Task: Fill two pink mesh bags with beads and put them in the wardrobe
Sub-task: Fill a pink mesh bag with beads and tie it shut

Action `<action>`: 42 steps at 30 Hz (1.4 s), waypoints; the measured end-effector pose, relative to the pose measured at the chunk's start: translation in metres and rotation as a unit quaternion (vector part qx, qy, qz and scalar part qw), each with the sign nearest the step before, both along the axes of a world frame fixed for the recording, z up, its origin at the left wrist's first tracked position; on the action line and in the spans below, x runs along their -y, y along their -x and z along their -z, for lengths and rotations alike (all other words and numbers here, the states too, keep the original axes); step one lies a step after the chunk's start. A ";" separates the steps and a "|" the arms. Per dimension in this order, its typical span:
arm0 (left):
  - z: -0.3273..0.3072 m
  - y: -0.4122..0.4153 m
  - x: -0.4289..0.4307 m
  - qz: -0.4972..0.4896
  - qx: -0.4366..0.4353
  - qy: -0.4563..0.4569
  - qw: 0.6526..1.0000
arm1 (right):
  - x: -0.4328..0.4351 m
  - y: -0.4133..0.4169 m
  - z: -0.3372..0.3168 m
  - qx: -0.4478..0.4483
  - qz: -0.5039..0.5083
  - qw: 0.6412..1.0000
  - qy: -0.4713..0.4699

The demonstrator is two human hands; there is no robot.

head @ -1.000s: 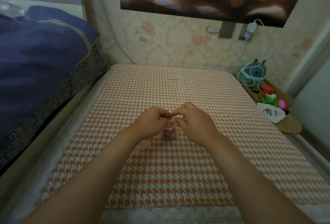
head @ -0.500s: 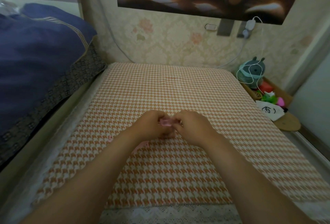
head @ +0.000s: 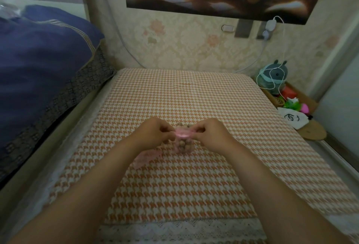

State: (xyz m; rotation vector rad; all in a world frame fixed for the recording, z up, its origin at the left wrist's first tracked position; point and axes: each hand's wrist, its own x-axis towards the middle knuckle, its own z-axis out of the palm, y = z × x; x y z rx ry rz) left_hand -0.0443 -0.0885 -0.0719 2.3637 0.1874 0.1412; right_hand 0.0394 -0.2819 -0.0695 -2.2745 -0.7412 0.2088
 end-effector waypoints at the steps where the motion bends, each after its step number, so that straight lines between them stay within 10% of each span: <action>1: 0.000 0.002 -0.001 -0.005 0.000 -0.001 1.000 | 0.000 0.000 0.000 -0.001 0.011 1.000 0.001; 13: -0.007 0.013 -0.011 -0.020 0.025 -0.028 0.999 | 0.015 -0.002 -0.010 -0.061 0.051 0.997 0.012; 25: -0.006 0.024 -0.021 -0.046 -0.011 0.105 0.993 | 0.000 0.011 -0.003 -0.313 0.140 0.926 -0.155; 42: -0.006 0.034 -0.037 -0.084 -0.067 0.153 0.982 | -0.003 0.005 0.006 -0.374 0.243 0.882 -0.151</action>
